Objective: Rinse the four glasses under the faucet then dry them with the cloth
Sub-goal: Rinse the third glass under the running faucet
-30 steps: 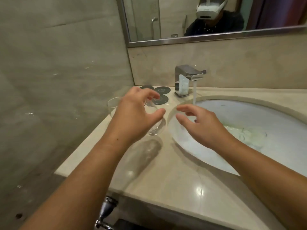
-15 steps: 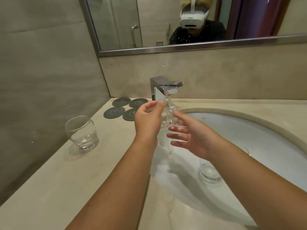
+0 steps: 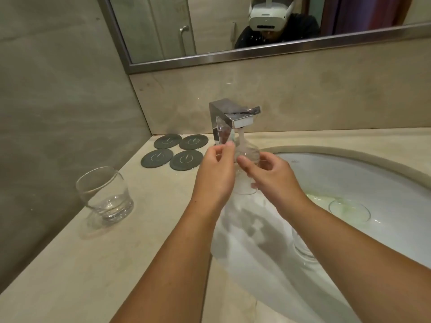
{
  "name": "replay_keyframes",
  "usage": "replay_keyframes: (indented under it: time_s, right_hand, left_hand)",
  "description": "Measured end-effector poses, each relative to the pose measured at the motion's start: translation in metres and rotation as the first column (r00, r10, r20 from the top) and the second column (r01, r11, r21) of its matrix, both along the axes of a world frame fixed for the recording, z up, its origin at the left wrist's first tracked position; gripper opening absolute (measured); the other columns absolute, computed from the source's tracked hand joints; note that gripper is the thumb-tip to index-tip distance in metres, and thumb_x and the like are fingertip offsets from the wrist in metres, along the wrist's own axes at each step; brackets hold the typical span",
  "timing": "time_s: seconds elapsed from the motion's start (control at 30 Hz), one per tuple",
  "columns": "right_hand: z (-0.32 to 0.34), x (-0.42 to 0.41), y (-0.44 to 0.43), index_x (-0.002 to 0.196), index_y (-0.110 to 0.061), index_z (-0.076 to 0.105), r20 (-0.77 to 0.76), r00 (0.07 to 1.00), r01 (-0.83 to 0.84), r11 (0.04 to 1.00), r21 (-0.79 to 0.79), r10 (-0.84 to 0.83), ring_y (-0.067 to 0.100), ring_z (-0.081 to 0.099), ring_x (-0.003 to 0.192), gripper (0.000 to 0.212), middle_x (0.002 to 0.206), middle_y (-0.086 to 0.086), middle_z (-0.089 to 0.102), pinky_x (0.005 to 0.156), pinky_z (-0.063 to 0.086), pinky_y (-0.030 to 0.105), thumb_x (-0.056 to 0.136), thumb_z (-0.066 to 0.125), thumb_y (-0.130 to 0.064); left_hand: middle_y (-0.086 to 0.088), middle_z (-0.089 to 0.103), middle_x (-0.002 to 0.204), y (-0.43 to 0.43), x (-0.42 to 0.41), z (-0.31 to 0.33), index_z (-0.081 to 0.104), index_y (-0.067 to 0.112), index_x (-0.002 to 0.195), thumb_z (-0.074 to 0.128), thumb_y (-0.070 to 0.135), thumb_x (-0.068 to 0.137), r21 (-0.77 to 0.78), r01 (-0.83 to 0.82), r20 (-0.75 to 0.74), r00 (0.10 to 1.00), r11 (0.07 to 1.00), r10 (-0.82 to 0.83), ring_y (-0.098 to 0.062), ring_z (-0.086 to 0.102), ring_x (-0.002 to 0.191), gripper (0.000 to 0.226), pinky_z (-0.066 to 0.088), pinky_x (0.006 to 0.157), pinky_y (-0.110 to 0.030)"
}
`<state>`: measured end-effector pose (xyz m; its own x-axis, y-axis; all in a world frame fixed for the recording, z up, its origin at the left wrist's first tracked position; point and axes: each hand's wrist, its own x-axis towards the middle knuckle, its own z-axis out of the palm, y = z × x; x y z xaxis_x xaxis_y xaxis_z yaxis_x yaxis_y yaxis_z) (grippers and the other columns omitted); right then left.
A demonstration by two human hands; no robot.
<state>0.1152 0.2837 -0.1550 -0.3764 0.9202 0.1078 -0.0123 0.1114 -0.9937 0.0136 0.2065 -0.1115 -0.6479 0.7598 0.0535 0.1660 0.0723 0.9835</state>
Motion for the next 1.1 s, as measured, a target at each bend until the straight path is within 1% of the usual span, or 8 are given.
replay_keyframes:
  time_s: [0.07,0.17,0.3,0.43,0.7,0.8,0.93,1.1]
  right_hand:
    - [-0.003,0.002,0.0,0.096,-0.035,0.072,0.085,0.996,-0.01,0.99,0.138,-0.001,-0.005,0.065,0.076,0.019,0.078,-0.025,0.072,0.072,0.051,0.019,0.087,0.084,-0.047]
    - [-0.009,0.001,0.003,0.119,-0.027,0.074,0.135,0.99,0.013,0.973,0.229,-0.044,0.003,0.069,0.093,0.04,0.099,-0.016,0.076,0.084,0.055,0.025,0.087,0.081,-0.051]
    - [-0.011,0.001,0.007,0.114,-0.031,0.073,0.125,0.99,0.034,0.967,0.254,-0.068,-0.002,0.07,0.092,0.028,0.099,-0.015,0.077,0.085,0.057,0.021,0.091,0.079,-0.046]
    - [-0.013,-0.001,0.008,0.117,-0.03,0.075,0.126,0.987,0.065,0.963,0.262,-0.101,-0.001,0.069,0.09,0.031,0.098,-0.013,0.078,0.082,0.055,0.021,0.091,0.079,-0.046]
    - [-0.012,-0.001,0.008,0.118,-0.029,0.074,0.111,0.988,0.074,0.965,0.25,-0.104,0.006,0.07,0.094,0.028,0.099,-0.011,0.077,0.082,0.055,0.024,0.093,0.077,-0.042]
    - [-0.012,-0.001,0.01,0.106,-0.029,0.076,0.061,0.992,0.096,0.981,0.166,-0.108,0.007,0.068,0.083,0.027,0.091,-0.01,0.076,0.076,0.051,0.025,0.09,0.077,-0.05]
    - [-0.009,-0.001,0.012,0.097,-0.024,0.077,0.0,0.994,0.113,0.994,-0.015,-0.113,0.014,0.074,0.088,0.049,0.09,-0.004,0.078,0.081,0.063,0.046,0.076,0.078,-0.069]
    - [0.001,0.003,0.011,0.104,-0.008,0.075,-0.215,0.976,-0.043,0.934,-0.356,-0.037,0.019,0.074,0.084,0.045,0.095,0.007,0.074,0.069,0.066,0.041,0.087,0.082,-0.049]
  left_hand:
    - [0.02,0.066,0.104,0.0,-0.001,-0.002,0.067,0.023,0.129,0.051,0.041,0.11,-0.03,0.033,-0.043,0.998,0.999,-0.034,0.004,0.062,0.095,0.03,0.044,0.077,-0.018]
    - [0.015,0.068,0.112,0.002,-0.002,-0.004,0.065,0.022,0.137,0.054,0.03,0.109,-0.066,0.054,-0.097,0.993,0.996,-0.06,0.002,0.062,0.098,0.031,0.046,0.081,-0.018]
    - [0.012,0.068,0.129,0.004,-0.003,-0.006,0.06,0.021,0.148,0.056,0.021,0.105,-0.064,0.083,-0.115,0.989,0.994,-0.09,-0.01,0.065,0.12,0.043,0.051,0.107,-0.034]
    - [0.024,0.063,0.108,0.006,-0.004,-0.008,0.06,0.022,0.145,0.054,0.016,0.105,-0.059,0.09,-0.152,0.983,0.994,-0.098,0.001,0.063,0.102,0.042,0.05,0.096,-0.026]
    - [0.017,0.069,0.123,0.0,-0.001,-0.008,0.07,0.034,0.133,0.06,0.019,0.104,-0.077,0.142,-0.241,0.958,0.987,-0.157,0.011,0.061,0.103,0.035,0.042,0.071,0.0]
    - [0.011,0.066,0.133,0.0,0.0,-0.006,0.063,0.034,0.142,0.062,0.021,0.105,-0.046,0.153,-0.217,0.963,0.987,-0.159,0.006,0.063,0.109,0.039,0.043,0.076,-0.002]
    - [0.007,0.059,0.142,0.001,-0.001,-0.007,0.048,0.03,0.155,0.067,0.028,0.103,-0.097,0.137,-0.201,0.967,0.986,-0.155,-0.007,0.062,0.121,0.056,0.046,0.091,-0.022]
    - [0.011,0.064,0.132,0.002,-0.003,-0.018,0.038,0.03,0.158,0.079,0.032,0.092,-0.19,0.193,-0.204,0.951,0.963,-0.231,-0.004,0.066,0.116,0.078,0.048,0.091,-0.023]
